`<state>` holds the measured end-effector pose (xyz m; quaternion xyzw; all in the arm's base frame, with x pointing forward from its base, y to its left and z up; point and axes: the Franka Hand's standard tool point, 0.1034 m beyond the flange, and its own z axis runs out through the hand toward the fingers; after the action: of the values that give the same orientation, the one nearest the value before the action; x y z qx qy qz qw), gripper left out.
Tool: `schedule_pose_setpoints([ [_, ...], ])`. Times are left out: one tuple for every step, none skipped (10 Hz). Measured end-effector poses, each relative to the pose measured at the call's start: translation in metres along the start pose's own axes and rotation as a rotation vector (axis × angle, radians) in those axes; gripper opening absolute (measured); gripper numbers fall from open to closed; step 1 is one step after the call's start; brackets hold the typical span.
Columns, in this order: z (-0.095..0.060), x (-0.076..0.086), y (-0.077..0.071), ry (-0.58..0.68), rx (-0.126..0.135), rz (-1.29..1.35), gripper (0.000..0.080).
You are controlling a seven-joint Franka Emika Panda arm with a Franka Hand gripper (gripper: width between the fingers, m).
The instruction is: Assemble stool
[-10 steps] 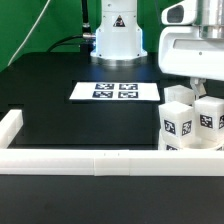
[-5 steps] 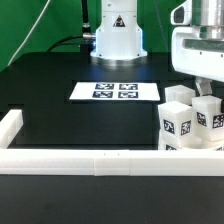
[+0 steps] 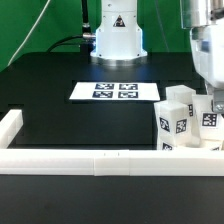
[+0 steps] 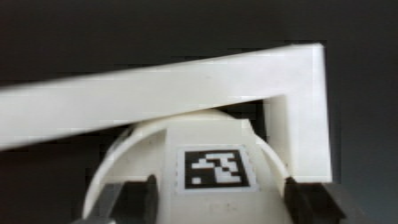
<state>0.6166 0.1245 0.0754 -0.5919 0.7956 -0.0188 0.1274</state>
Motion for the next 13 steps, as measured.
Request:
schedule_pose_setpoints([
  [0.0, -0.002, 0.001, -0.008, -0.002, 0.1, 0.0338],
  [0.0, -0.001, 0.002, -0.008, -0.013, 0.115, 0.0338],
  [0.001, -0.001, 0.002, -0.011, -0.014, 0.158, 0.0338],
  [0.001, -0.001, 0.002, -0.01, -0.015, 0.151, 0.0495],
  [0.0, -0.001, 0.002, -0.011, -0.013, 0.139, 0.0495],
  [-0.007, -0.002, -0.002, -0.019, -0.008, 0.12, 0.0599],
  [-0.02, -0.009, -0.005, -0.036, -0.006, 0.117, 0.0639],
  [-0.029, -0.013, -0.007, -0.047, 0.003, 0.097, 0.0639],
  [-0.025, -0.011, -0.005, -0.042, 0.0, 0.072, 0.0647],
  [-0.024, -0.01, -0.005, -0.04, -0.001, 0.065, 0.0647],
  [-0.024, -0.011, -0.005, -0.04, 0.0, 0.02, 0.0649],
  [-0.023, -0.01, -0.005, -0.039, 0.001, -0.075, 0.0649],
  [-0.023, -0.01, -0.005, -0.038, 0.001, -0.163, 0.0649],
])
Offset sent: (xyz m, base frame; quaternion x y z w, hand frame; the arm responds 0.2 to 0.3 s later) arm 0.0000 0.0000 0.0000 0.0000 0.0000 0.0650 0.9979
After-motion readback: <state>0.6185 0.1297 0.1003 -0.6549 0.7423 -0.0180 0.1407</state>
